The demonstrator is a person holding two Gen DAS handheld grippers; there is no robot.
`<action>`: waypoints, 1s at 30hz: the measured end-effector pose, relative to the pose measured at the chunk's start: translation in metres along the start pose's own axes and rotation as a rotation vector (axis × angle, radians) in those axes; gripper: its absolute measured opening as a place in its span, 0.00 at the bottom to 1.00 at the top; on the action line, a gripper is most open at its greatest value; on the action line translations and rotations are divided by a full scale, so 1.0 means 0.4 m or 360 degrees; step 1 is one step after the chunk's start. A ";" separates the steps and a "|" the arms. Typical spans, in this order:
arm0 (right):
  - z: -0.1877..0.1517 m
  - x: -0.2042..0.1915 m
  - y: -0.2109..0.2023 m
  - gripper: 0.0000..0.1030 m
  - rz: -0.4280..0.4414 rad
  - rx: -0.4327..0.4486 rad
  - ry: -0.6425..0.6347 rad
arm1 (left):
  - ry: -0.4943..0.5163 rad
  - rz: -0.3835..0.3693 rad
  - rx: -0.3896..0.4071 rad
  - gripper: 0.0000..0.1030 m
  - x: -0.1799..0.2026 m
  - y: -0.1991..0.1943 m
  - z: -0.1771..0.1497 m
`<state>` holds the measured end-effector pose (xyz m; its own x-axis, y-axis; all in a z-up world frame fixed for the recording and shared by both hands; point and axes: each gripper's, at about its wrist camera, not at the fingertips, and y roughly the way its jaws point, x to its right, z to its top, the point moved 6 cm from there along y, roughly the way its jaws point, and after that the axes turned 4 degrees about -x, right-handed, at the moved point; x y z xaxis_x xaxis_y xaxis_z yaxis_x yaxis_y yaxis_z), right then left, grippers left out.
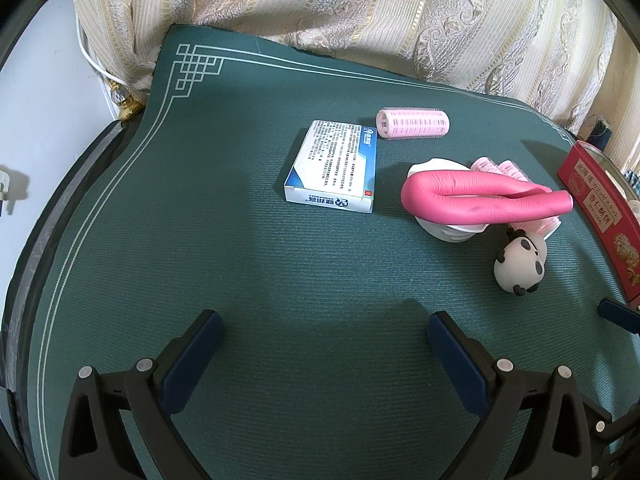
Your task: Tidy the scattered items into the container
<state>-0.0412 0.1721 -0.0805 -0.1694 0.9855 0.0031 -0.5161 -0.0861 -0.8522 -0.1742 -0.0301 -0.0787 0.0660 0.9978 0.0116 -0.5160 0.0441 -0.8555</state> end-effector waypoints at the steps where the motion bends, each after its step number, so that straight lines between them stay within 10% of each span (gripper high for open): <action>1: 0.001 0.000 0.000 1.00 -0.0003 0.0000 -0.0004 | 0.0000 0.0000 0.0000 1.00 0.000 0.000 0.000; 30: 0.001 -0.003 0.006 1.00 0.0014 -0.0001 -0.0001 | 0.0003 -0.0002 0.0000 1.00 -0.002 0.000 0.000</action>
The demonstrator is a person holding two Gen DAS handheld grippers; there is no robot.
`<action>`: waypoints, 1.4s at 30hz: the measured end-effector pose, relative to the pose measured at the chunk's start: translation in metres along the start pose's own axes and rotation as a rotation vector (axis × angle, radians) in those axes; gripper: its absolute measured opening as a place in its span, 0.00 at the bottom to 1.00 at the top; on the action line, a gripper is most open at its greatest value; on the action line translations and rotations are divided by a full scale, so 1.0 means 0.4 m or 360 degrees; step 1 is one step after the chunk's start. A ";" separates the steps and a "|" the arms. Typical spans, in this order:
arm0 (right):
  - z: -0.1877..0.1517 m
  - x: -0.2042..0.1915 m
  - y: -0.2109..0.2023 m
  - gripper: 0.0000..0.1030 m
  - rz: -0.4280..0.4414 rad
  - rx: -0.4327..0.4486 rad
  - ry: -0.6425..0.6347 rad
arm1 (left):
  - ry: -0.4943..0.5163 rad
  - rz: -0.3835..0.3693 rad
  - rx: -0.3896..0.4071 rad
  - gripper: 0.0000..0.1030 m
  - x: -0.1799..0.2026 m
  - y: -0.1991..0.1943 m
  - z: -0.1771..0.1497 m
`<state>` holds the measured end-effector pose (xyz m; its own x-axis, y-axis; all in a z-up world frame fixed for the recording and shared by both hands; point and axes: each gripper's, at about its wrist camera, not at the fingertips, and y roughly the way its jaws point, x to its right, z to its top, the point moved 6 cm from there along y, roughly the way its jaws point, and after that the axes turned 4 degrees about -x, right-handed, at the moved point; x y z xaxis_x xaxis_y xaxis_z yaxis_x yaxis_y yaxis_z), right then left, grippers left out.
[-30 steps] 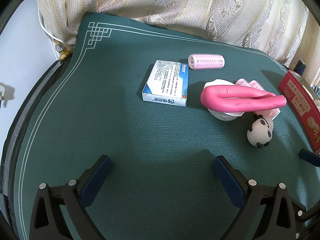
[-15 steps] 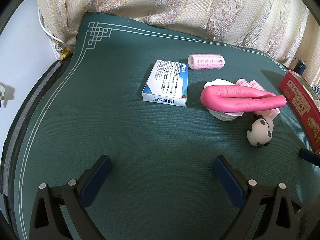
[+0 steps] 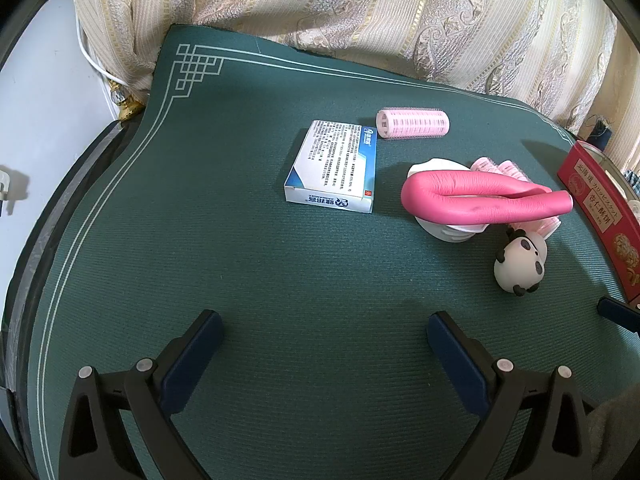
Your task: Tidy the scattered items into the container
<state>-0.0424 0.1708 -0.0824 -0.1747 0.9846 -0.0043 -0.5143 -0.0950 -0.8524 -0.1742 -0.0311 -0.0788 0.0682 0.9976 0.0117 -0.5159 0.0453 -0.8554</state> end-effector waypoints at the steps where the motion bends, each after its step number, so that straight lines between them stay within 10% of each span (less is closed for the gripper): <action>1: 0.000 -0.002 0.001 1.00 -0.0005 0.0000 -0.0005 | 0.0000 0.0000 0.0000 1.00 0.000 0.000 0.000; 42: 0.001 0.000 0.009 1.00 0.0002 -0.0004 0.0015 | 0.0004 -0.0002 0.0000 1.00 -0.002 0.000 0.000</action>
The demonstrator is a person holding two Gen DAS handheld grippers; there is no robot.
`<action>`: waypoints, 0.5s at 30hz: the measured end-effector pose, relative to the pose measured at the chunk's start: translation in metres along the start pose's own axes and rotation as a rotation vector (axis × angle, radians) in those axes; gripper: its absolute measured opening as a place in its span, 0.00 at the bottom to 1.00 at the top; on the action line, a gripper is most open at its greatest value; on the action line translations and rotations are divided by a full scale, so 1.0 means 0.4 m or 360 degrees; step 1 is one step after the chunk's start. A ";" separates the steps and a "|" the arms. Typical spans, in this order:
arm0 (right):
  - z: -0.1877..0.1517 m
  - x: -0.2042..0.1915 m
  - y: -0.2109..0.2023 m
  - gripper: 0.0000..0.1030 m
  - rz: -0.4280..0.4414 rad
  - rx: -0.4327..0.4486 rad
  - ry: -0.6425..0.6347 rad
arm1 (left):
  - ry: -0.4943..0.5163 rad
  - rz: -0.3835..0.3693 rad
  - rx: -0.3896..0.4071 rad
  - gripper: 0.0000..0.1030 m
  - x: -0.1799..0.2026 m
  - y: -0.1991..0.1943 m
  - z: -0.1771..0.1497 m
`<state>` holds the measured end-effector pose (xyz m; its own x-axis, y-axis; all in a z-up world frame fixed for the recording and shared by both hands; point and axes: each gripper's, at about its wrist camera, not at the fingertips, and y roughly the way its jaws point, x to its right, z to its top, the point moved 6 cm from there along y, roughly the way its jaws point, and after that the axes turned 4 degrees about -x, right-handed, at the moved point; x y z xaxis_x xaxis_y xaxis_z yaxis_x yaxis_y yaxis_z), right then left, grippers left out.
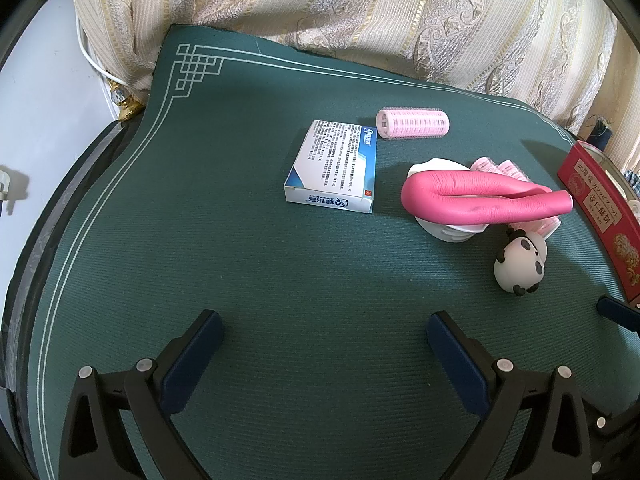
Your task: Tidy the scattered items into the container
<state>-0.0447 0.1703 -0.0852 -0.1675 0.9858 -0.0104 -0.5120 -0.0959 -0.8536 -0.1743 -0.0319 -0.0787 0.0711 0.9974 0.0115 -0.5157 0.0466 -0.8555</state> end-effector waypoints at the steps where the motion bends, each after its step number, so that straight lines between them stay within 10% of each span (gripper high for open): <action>1: 0.001 -0.001 0.000 1.00 0.0002 0.0002 0.0002 | 0.0000 0.0000 0.0000 1.00 -0.001 0.000 0.000; 15: -0.001 -0.005 0.003 1.00 0.0003 -0.0002 0.0006 | 0.0001 -0.0001 0.0000 1.00 -0.001 0.000 0.000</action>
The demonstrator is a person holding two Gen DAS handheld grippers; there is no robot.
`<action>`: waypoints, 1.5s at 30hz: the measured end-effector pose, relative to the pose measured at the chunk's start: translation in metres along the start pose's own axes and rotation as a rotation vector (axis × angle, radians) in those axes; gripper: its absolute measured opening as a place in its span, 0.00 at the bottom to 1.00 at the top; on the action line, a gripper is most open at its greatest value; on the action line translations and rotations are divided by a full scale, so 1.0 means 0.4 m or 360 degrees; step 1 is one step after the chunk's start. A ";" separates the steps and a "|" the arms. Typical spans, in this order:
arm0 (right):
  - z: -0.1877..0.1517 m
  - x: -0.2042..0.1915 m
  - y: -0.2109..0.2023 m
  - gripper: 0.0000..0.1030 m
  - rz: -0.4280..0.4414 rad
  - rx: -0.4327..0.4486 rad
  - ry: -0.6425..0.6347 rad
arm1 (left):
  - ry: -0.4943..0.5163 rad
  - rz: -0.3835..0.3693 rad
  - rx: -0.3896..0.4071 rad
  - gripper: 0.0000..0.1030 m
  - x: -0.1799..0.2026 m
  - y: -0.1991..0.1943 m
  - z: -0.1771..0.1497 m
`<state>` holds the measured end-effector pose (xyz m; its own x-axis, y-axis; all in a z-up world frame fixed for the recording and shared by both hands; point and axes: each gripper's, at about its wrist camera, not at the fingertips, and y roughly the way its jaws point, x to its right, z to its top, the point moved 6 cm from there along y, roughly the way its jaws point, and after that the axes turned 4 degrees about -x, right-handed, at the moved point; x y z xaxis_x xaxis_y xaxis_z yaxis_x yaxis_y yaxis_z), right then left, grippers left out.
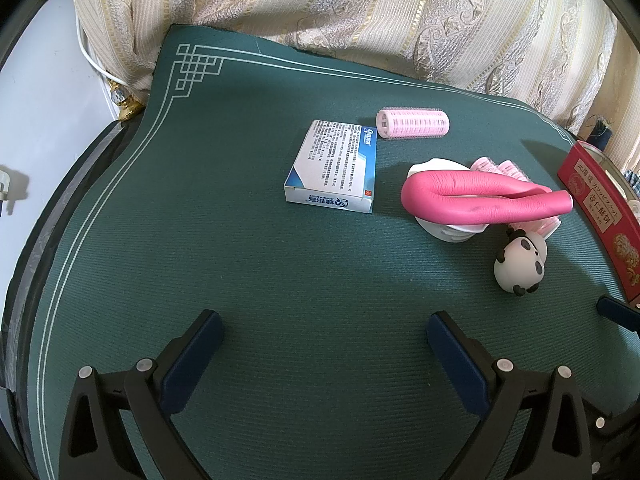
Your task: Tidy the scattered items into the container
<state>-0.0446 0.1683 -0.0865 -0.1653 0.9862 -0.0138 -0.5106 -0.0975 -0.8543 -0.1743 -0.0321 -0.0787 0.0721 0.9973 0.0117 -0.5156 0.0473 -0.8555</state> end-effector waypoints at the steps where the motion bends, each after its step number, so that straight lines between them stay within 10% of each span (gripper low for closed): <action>1: 0.000 0.001 0.000 1.00 0.0000 0.0000 0.0000 | 0.0000 0.0000 0.0000 1.00 0.000 0.000 0.000; 45: -0.002 -0.006 0.001 0.99 -0.0023 -0.0004 -0.0040 | 0.0004 -0.0002 -0.0001 1.00 0.000 0.000 0.000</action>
<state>-0.0435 0.1661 -0.0873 -0.1794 0.9837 0.0117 -0.5111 -0.0830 -0.8555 -0.1742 -0.0320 -0.0786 0.0745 0.9972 0.0115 -0.5152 0.0484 -0.8557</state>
